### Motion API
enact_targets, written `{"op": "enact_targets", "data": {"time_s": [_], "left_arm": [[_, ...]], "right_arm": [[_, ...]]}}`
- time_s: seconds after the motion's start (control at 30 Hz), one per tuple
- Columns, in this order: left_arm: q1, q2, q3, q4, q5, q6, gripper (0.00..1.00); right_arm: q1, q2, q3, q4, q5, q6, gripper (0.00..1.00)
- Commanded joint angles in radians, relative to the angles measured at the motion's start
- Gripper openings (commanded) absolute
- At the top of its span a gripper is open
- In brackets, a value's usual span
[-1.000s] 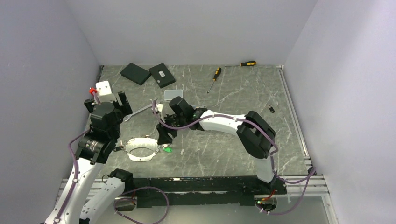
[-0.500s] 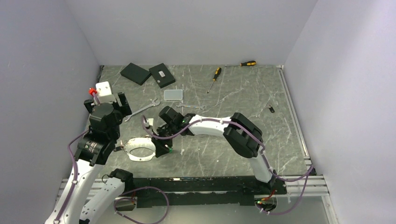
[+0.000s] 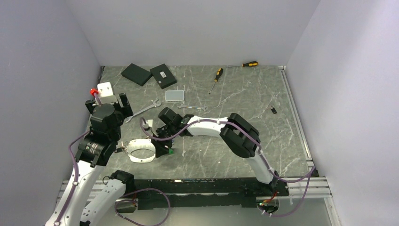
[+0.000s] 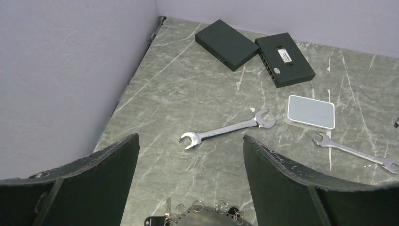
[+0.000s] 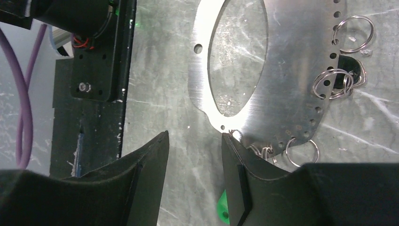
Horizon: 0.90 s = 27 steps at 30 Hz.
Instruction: Put the keys on the keyring
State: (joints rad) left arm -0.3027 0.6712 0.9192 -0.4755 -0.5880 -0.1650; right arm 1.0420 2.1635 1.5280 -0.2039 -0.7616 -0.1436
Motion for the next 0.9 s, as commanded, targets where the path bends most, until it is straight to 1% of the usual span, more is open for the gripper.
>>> {"op": "enact_targets", "data": {"time_s": [0.0, 0.17, 0.4, 0.53, 0.6, 0.7, 0.8, 0.87], "left_arm": [[-0.001, -0.001, -0.006, 0.037, 0.011, 0.018, 0.85], [-0.001, -0.002, -0.005, 0.037, 0.011, 0.018, 0.85], [-0.001, -0.003, -0.006, 0.037, 0.013, 0.020, 0.85], [-0.001, -0.001, -0.006, 0.037, 0.014, 0.019, 0.85], [-0.001, -0.001, -0.006, 0.038, 0.016, 0.021, 0.85], [-0.001, -0.002, -0.005, 0.036, 0.016, 0.022, 0.85], [-0.001, -0.002, -0.006, 0.036, 0.016, 0.022, 0.85], [-0.001, -0.004, -0.006, 0.037, 0.017, 0.022, 0.85]], "right_arm": [[-0.004, 0.029, 0.052, 0.001, 0.021, -0.046, 0.49], [-0.008, 0.046, 0.050, -0.001, 0.007, -0.041, 0.48], [-0.010, 0.039, 0.032, -0.006, 0.016, -0.043, 0.42], [-0.011, 0.003, 0.021, -0.005, 0.008, -0.042, 0.43], [-0.012, -0.020, 0.019, 0.006, 0.002, -0.036, 0.44], [-0.016, -0.061, -0.009, 0.069, 0.007, -0.003, 0.49], [-0.023, -0.075, -0.031, 0.128, 0.008, 0.032, 0.56], [-0.022, -0.060, -0.023, 0.125, 0.025, 0.033, 0.62]]}}
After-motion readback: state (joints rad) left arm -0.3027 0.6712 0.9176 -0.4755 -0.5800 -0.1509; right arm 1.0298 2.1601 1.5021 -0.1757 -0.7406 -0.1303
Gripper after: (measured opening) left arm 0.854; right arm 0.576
